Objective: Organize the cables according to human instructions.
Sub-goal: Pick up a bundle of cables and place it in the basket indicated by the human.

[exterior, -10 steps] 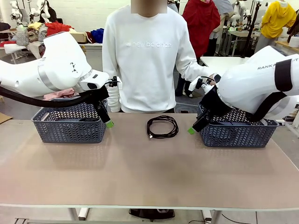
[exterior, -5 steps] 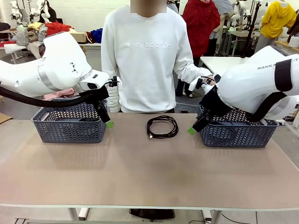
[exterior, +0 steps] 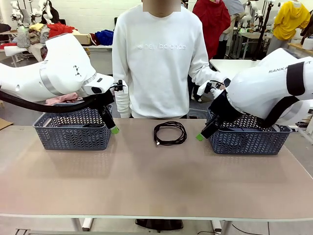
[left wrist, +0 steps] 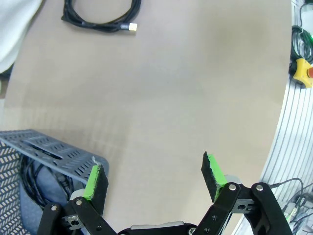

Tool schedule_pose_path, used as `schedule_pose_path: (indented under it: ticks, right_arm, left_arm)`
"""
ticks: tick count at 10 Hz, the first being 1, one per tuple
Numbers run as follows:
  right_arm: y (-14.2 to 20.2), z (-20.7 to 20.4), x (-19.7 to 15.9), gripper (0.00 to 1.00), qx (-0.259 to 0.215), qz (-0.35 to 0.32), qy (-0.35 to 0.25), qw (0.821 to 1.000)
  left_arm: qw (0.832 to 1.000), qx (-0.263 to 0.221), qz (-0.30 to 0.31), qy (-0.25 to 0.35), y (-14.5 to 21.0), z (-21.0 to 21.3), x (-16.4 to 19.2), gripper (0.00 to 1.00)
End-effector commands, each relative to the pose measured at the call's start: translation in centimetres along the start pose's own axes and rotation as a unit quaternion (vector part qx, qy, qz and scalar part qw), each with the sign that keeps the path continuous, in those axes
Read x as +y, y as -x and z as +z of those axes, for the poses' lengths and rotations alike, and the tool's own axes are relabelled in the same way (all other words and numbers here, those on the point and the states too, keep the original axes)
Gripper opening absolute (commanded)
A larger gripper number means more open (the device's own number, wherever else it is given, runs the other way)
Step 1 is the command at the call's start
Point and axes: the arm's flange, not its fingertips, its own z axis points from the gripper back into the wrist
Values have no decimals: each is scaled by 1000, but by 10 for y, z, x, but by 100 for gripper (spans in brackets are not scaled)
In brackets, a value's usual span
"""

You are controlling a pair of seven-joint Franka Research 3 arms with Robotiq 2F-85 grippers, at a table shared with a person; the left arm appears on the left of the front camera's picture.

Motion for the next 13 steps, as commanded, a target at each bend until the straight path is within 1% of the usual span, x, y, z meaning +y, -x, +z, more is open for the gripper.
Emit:
schedule_pose_path:
  ticks: [1, 3, 6, 8, 11, 12, 13]
  right_arm:
    - [-33, -7, -4, 100, 24, -35, 3, 999]
    - [-67, -25, -7, 100, 52, -58, 10, 997]
    - [-112, -62, -19, 100, 98, -99, 39, 990]
    - [-135, -87, -24, 100, 120, -128, 54, 983]
    - [-152, -111, -24, 100, 146, -142, 44, 978]
    - [-152, -113, -25, 100, 148, -145, 36, 978]
    - [-139, -108, -24, 100, 133, -132, 40, 981]
  left_arm:
    - [1000, 1, 0, 3, 1, 1, 3, 100]
    - [1000, 1, 0, 3, 1, 1, 3, 100]
    - [1000, 1, 0, 3, 1, 1, 3, 100]
    - [1000, 1, 0, 3, 1, 1, 3, 100]
    - [1000, 1, 0, 3, 1, 1, 3, 100]
    - [1000, 1, 0, 3, 1, 1, 3, 100]
    - [1000, 1, 0, 3, 1, 1, 3, 100]
